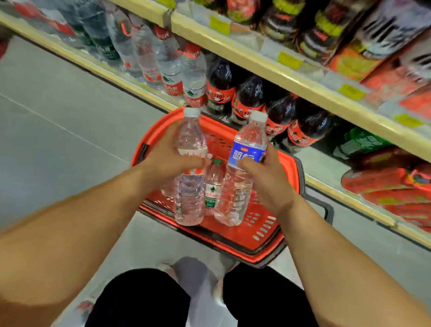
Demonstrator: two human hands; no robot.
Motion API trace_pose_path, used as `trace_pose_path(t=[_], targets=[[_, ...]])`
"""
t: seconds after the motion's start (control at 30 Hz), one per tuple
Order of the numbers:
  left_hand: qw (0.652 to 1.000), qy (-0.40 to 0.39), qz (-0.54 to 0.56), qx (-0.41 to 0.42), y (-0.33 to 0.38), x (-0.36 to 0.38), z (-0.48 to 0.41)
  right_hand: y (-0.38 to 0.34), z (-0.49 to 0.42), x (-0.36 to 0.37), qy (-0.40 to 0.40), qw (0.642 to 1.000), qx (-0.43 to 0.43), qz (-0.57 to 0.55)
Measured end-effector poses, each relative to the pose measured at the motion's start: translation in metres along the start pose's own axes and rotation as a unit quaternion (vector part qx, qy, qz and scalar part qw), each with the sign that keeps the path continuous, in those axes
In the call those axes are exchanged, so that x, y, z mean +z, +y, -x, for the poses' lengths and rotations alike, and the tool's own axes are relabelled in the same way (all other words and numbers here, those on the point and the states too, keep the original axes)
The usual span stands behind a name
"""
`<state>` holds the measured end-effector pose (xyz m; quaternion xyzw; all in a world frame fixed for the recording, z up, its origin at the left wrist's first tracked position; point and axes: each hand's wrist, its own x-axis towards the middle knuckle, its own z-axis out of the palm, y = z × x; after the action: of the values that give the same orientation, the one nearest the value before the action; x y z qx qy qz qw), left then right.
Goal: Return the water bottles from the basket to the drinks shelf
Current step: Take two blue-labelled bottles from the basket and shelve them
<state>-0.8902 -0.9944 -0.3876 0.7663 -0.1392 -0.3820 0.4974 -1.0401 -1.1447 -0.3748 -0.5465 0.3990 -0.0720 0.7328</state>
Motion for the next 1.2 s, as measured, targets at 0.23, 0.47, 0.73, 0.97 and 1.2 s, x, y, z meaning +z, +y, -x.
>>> trace_pose_path(t=[0.23,0.47,0.73,0.97,1.2], targets=[[0.997,0.049,0.06,-0.024,0.132,-0.109,0.12,-0.142,0.1,0.089,-0.047,0.998,0.049,-0.009],[0.983,0.145,0.108,-0.011,0.189,-0.193,0.197,-0.23,0.145,0.17,-0.129,0.991,0.037,0.006],[0.939,0.302,0.163,0.019,0.195,-0.277,0.258,-0.269,0.143,0.288,-0.22,0.971,-0.032,0.093],[0.906,0.369,0.204,0.04,0.165,-0.398,0.264,-0.279,0.117,0.43,-0.273,0.947,-0.079,0.149],[0.911,0.358,0.199,0.055,0.16,-0.565,0.239,-0.29,0.082,0.592,-0.251,0.944,-0.108,0.183]])
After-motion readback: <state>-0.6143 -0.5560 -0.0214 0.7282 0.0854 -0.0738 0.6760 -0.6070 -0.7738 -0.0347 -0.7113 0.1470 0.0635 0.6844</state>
